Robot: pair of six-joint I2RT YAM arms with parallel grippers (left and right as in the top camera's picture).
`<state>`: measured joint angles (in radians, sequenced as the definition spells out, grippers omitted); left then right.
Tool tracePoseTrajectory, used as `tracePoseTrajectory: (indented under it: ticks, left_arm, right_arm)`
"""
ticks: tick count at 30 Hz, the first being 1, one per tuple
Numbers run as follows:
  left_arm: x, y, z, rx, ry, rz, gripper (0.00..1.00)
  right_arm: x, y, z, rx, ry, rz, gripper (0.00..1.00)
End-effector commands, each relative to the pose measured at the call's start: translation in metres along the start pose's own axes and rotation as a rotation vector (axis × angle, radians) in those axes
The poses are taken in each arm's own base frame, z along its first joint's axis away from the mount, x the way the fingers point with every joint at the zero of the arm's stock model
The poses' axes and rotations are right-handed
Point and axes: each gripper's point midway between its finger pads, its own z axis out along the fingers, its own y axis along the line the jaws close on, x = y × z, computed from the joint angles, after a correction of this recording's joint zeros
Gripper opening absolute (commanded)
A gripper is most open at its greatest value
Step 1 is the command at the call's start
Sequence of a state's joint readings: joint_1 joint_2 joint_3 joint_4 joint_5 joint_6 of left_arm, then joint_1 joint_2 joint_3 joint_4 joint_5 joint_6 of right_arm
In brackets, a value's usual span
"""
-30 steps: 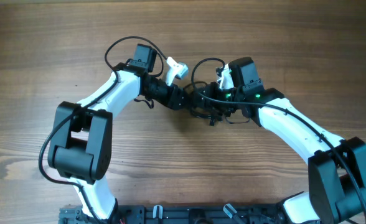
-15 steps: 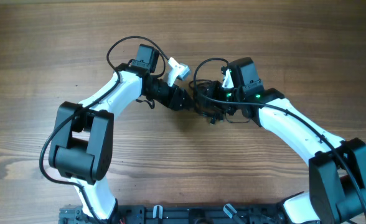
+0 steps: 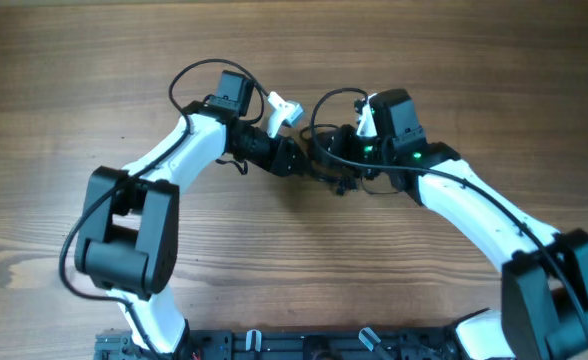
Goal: Untangle cables
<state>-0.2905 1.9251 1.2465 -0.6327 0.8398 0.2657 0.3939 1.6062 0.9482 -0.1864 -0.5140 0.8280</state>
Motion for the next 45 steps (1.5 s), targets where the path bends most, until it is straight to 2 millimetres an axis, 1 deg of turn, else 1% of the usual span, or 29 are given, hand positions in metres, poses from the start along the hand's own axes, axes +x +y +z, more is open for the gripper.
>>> tracePoseTrajectory:
  ticks: [1, 3, 6, 9, 11, 12, 13, 18, 20, 25, 30, 36, 40, 45]
  left_arm:
    - [-0.014, -0.022, -0.02, 0.038, -0.063, 0.064, 0.48]
    - [-0.013, -0.023, -0.018, 0.04, -0.058, 0.067, 0.48]
    - [-0.014, -0.024, -0.016, 0.037, -0.057, 0.075, 0.49]
    - [-0.014, -0.021, -0.016, 0.018, -0.057, 0.077, 0.49]
    - [-0.014, -0.019, -0.016, 0.007, -0.056, 0.078, 0.48]
    - [-0.015, -0.018, -0.015, 0.008, -0.057, 0.081, 0.48]
    - [-0.015, -0.018, -0.013, 0.008, -0.056, 0.082, 0.48]
    - [-0.014, -0.016, -0.006, -0.009, -0.044, 0.096, 0.45]
    - [-0.015, -0.012, -0.003, -0.025, -0.042, 0.085, 0.44]
    - [-0.017, 0.007, 0.0, -0.102, -0.046, 0.025, 0.44]
    - [-0.016, 0.01, 0.003, -0.106, -0.043, 0.02, 0.44]
    - [-0.017, 0.011, 0.003, -0.107, -0.045, 0.023, 0.43]
    - [-0.017, 0.017, 0.002, -0.14, -0.044, 0.003, 0.43]
    - [-0.017, 0.017, 0.002, -0.143, -0.045, 0.002, 0.43]
  right_arm:
    - [0.0, 0.025, -0.02, -0.075, -0.022, -0.055, 0.32]
    - [-0.003, 0.024, -0.021, -0.063, -0.039, -0.055, 0.33]
    - [-0.007, 0.011, -0.021, 0.0, -0.067, -0.037, 0.33]
    - [-0.004, 0.004, -0.017, 0.022, -0.054, -0.024, 0.34]
    - [-0.001, -0.006, -0.01, 0.05, -0.036, -0.008, 0.34]
    - [-0.003, -0.014, -0.005, 0.076, -0.041, 0.0, 0.34]
    - [-0.004, -0.018, -0.002, 0.087, -0.044, 0.003, 0.34]
    - [-0.004, -0.03, 0.012, 0.109, -0.029, 0.017, 0.34]
    - [-0.003, -0.035, 0.016, 0.119, -0.02, 0.023, 0.34]
    - [-0.002, -0.041, 0.021, 0.129, -0.012, 0.028, 0.34]
    - [-0.006, -0.043, 0.02, 0.145, -0.033, 0.026, 0.34]
    - [-0.012, -0.05, 0.019, 0.185, -0.071, 0.025, 0.37]
    - [-0.013, -0.051, 0.019, 0.188, -0.077, 0.025, 0.37]
    - [-0.017, -0.054, 0.019, 0.206, -0.097, 0.024, 0.37]
